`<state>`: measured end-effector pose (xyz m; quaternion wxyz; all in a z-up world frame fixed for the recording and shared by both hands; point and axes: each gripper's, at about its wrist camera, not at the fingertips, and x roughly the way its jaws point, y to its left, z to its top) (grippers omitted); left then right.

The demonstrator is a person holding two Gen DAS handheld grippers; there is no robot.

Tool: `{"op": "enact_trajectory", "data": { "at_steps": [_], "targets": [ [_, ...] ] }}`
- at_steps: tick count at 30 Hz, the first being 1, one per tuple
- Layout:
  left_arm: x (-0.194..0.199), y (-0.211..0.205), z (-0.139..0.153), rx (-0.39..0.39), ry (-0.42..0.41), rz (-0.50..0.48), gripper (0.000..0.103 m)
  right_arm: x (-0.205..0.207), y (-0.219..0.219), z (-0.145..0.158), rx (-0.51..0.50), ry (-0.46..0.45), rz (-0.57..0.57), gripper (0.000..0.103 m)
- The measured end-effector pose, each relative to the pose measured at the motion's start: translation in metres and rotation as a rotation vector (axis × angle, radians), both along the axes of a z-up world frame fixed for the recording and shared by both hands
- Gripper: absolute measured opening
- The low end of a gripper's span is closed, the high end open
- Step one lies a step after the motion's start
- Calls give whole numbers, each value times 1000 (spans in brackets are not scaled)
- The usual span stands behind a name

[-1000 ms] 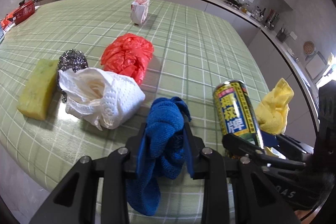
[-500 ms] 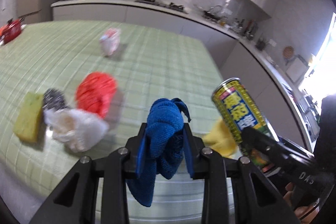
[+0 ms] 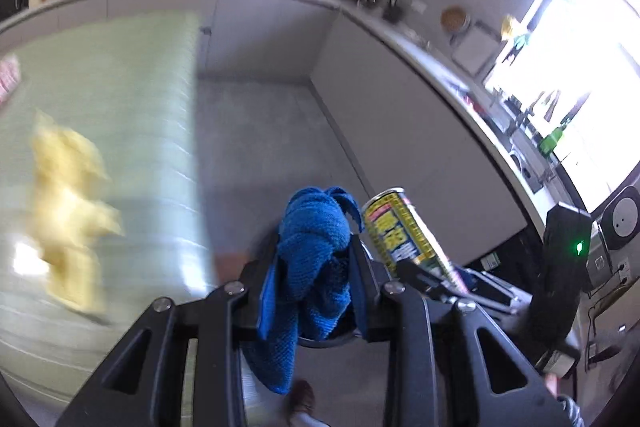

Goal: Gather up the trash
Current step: 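Carry the blue cloth and drink can to the bucket and open both tools, then grasp the yellow cloth with the right tool while the left tool grasps the white tissue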

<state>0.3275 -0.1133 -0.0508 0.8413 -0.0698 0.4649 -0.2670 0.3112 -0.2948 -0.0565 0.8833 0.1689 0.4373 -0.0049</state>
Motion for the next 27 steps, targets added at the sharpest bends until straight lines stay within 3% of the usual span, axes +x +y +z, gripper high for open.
{"op": "enact_trajectory", "data": {
  "at_steps": [6, 9, 12, 14, 20, 23, 27],
  "targets": [
    [11, -69, -89, 85, 109, 63, 34, 4, -58, -72, 35, 115, 67, 56],
    [22, -85, -129, 129, 187, 84, 43, 18, -71, -108, 25, 164, 119, 59],
    [34, -90, -146, 181, 226, 116, 47, 24, -81, -122, 15, 190, 135, 63],
    [29, -83, -137, 180, 223, 136, 48, 23, -91, -115, 16, 167, 119, 63],
    [-1, -56, -38, 155, 41, 184, 56, 17, -90, -46, 55, 54, 93, 63],
    [-12, -20, 6, 147, -38, 224, 62, 17, -69, -7, 39, -6, 130, 63],
    [-20, 35, 30, 149, -76, 273, 62, 22, -27, 24, 54, -63, 176, 64]
  ]
}}
